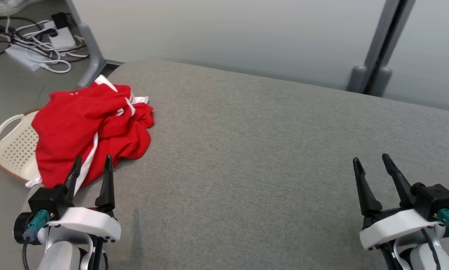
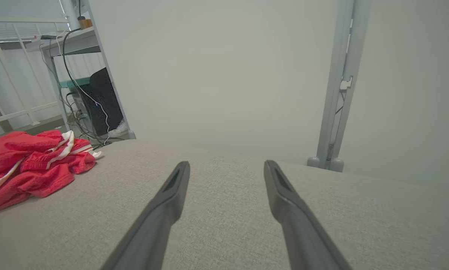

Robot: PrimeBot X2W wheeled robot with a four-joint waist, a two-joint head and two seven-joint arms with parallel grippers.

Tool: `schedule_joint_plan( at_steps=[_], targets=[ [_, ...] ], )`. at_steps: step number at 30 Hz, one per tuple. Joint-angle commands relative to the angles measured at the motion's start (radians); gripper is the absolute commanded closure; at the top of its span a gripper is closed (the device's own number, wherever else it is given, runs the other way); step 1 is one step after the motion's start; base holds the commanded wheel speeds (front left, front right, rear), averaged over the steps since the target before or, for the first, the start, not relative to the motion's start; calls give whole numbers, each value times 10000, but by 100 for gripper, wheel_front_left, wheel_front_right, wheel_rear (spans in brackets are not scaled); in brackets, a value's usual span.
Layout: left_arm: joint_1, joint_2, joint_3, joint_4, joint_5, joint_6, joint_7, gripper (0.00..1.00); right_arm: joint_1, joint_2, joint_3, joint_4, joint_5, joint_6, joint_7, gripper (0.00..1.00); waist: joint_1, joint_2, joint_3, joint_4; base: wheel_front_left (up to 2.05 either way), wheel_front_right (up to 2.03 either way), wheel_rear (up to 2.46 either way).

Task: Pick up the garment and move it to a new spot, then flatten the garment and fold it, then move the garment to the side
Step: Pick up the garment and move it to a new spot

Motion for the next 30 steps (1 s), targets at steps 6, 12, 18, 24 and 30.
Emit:
schedule_joint_plan(
  at_steps=[6,12,18,24,30],
  targets=[
    [-42,-39,125,-144,-57,-2,-12,0,-215,-52,162,82,85,22,-54,0,0,0,157,1092,0,0,0],
    [9,-100,171,-240,-56,-40,-12,0,-306,-71,171,139,-6,22,-93,0,0,0,223,1430,0,0,0],
    [38,-140,246,-331,-64,-56,-13,0,-350,-52,131,163,-84,22,-136,0,0,0,314,1576,0,0,0],
    [-6,-187,287,-340,21,-57,-13,0,-364,-119,84,215,-92,22,-136,0,0,0,365,1615,0,0,0],
    [-66,-230,277,-304,98,-75,-13,0,-348,-120,11,252,-105,22,-156,0,0,0,365,1684,0,0,0]
  ],
)
